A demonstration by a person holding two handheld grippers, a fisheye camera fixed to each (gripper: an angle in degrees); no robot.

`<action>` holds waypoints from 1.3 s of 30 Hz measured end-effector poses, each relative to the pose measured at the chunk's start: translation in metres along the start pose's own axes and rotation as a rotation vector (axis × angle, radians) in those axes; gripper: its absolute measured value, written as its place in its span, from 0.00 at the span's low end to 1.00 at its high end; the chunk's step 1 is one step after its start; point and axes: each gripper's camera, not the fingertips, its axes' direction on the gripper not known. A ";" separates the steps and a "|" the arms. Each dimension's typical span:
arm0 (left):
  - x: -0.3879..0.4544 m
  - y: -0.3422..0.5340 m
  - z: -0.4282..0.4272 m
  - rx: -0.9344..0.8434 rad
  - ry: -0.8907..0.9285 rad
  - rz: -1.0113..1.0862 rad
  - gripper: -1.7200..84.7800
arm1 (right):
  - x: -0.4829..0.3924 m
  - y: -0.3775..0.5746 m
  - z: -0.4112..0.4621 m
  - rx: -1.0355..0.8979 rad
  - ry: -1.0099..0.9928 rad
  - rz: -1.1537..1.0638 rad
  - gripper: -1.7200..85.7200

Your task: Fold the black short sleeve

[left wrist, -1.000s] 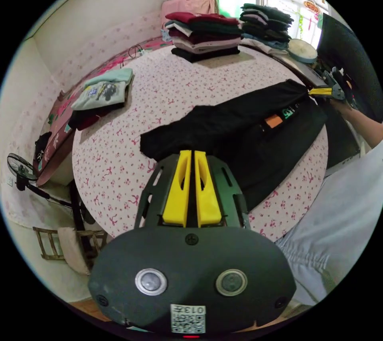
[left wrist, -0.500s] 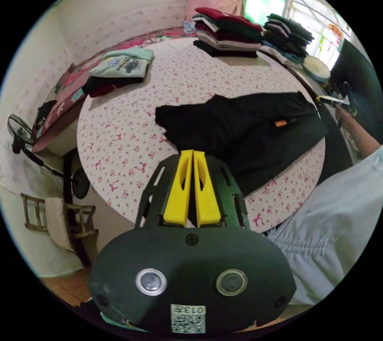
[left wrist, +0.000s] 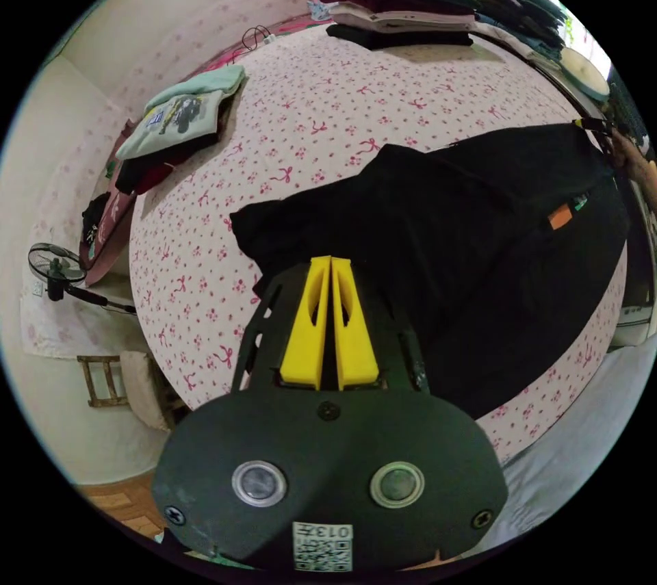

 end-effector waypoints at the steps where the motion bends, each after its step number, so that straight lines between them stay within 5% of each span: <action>1: -0.001 0.000 0.000 -0.001 0.006 -0.004 0.02 | 0.017 0.003 -0.001 0.021 -0.107 0.081 0.03; 5: -0.022 0.008 -0.013 -0.005 0.035 -0.069 0.02 | 0.040 0.017 -0.028 0.130 -0.155 0.164 0.03; 11: -0.064 0.059 -0.039 0.081 0.184 -0.287 0.07 | -0.034 0.062 -0.047 0.096 -0.020 -0.164 0.03; 21: -0.039 0.066 -0.005 -0.043 0.166 -0.164 0.02 | -0.115 0.119 0.026 -0.084 0.368 -0.303 0.02; 29: -0.049 0.067 -0.012 0.016 0.179 -0.124 0.02 | -0.228 0.098 0.050 -0.003 0.087 -0.586 0.04; 30: -0.038 0.058 0.005 -0.090 0.188 -0.029 0.02 | -0.253 0.093 0.065 -0.031 0.031 -0.646 0.04; 33: -0.040 0.052 -0.008 0.019 0.082 -0.024 0.02 | -0.314 0.079 0.103 -0.087 -0.075 -0.756 0.07; 39: -0.053 0.040 -0.015 0.099 0.159 -0.057 0.02 | -0.402 0.046 0.177 -0.251 -0.211 -0.829 0.11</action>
